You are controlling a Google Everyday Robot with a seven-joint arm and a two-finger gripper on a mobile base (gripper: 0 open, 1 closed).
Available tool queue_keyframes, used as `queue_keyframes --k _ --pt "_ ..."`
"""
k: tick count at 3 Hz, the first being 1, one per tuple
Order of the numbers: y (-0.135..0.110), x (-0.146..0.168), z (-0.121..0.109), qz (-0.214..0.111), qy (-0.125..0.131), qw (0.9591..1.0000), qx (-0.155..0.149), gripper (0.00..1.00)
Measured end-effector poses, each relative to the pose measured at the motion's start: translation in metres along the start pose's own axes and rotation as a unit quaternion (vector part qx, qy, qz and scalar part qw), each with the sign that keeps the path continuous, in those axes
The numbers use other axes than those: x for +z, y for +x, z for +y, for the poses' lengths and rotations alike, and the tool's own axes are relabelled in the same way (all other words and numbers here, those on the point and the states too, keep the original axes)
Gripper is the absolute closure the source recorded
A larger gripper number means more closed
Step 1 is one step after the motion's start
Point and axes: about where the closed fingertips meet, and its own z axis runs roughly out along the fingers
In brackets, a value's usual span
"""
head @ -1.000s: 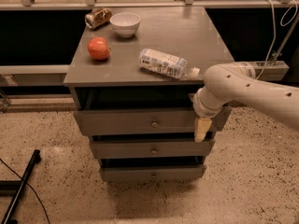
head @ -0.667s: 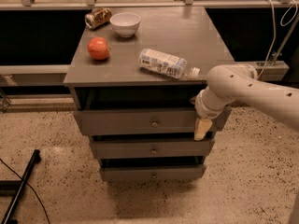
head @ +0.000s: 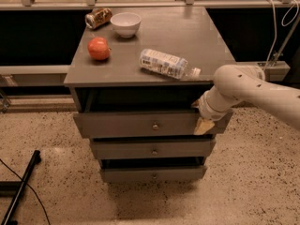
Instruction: Open top drawer
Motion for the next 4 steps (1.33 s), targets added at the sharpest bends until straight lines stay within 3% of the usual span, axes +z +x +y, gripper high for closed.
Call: queue_keyframes --k 1,3,4 --pt "-0.002 -0.006 0.005 -0.002 -0.003 1.0000 -0.003 0.36" --pt "-0.004 -0.039 0.075 -0.041 -0.030 0.9984 0.023 0.28" --pt "-0.006 -0.056 0.106 -0.045 -0.048 0.9974 0.031 0.22"
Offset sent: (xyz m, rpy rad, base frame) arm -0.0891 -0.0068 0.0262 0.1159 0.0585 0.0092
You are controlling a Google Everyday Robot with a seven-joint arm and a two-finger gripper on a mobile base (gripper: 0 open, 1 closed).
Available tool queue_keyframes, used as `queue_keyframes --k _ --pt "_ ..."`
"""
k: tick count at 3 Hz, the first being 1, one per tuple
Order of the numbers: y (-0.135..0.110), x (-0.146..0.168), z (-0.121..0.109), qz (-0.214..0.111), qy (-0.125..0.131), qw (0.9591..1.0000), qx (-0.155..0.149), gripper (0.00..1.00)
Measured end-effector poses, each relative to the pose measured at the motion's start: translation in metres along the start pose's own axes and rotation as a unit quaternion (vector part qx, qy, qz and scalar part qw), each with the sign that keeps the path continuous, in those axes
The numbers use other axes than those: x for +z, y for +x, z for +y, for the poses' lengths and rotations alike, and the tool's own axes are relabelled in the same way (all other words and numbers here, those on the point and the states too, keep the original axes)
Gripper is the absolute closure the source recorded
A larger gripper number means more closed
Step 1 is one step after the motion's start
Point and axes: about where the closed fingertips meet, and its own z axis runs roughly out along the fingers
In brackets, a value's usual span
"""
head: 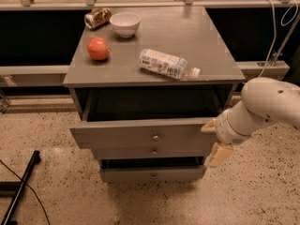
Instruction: Open top drawer
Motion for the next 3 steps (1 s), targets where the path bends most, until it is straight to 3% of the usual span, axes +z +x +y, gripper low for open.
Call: queue_keyframes --k 1,2,3 --pt "-0.004 -0.010 0.025 0.000 -0.009 1.0000 0.002 0.36" --pt "-0.011 -0.021 0.025 0.011 0.009 0.9998 -0.013 0.22" --pt "-0.013 -0.021 -0.008 0.044 0.032 0.9981 -0.027 0.01"
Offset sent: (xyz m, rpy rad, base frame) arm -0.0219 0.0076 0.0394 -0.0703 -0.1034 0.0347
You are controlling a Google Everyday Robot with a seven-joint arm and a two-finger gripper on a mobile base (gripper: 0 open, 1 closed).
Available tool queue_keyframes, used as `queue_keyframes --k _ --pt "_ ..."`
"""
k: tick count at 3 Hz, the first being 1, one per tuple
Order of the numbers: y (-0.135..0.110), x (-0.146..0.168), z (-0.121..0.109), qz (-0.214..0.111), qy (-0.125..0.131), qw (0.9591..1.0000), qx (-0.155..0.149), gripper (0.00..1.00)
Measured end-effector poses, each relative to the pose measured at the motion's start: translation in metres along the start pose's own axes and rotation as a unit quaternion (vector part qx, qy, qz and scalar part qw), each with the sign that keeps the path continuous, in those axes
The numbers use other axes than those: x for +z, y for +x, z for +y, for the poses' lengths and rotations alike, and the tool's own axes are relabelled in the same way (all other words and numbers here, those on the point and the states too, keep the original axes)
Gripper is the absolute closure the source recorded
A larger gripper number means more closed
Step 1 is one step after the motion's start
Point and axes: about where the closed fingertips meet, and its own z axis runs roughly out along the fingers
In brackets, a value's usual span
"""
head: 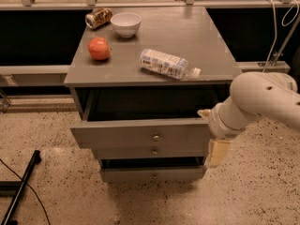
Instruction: Open top drawer
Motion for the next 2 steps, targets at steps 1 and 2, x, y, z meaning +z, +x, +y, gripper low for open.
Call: queue_keyframes --k 1,2 --pt "0.001 0.020 -0.037 0.054 0.009 0.9984 -0.018 0.00" --pt "0.020 0.045 -0.062 0.078 0.005 0.9969 -0.006 0.13"
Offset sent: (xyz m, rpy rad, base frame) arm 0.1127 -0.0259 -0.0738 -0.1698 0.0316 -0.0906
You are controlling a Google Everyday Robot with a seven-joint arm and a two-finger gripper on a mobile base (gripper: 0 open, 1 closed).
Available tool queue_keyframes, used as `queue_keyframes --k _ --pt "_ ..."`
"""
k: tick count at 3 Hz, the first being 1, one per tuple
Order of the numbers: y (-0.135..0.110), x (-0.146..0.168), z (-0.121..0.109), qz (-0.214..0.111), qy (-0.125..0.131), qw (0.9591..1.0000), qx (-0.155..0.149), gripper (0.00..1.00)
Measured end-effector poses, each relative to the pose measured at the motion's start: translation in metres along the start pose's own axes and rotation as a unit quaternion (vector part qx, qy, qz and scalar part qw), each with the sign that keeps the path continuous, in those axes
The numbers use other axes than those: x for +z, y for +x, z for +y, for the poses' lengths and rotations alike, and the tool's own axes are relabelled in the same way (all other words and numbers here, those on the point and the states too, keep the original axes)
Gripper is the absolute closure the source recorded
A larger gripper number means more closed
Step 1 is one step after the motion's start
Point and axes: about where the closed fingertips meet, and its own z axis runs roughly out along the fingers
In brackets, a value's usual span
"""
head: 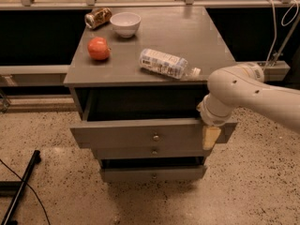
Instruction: Open top drawer
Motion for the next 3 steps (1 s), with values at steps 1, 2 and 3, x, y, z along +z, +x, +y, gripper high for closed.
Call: queue_keyframes --k 1,2,3 --pt "0.000 0.024 -0.012 -0.009 -0.023 0.9997 0.007 0.35" --pt "-0.008 0.036 -0.011 -0.026 -0.050 0.9983 0.011 0.43" --pt "-0.012 0.031 0.001 -0.047 -0.066 0.9966 0.016 0.35"
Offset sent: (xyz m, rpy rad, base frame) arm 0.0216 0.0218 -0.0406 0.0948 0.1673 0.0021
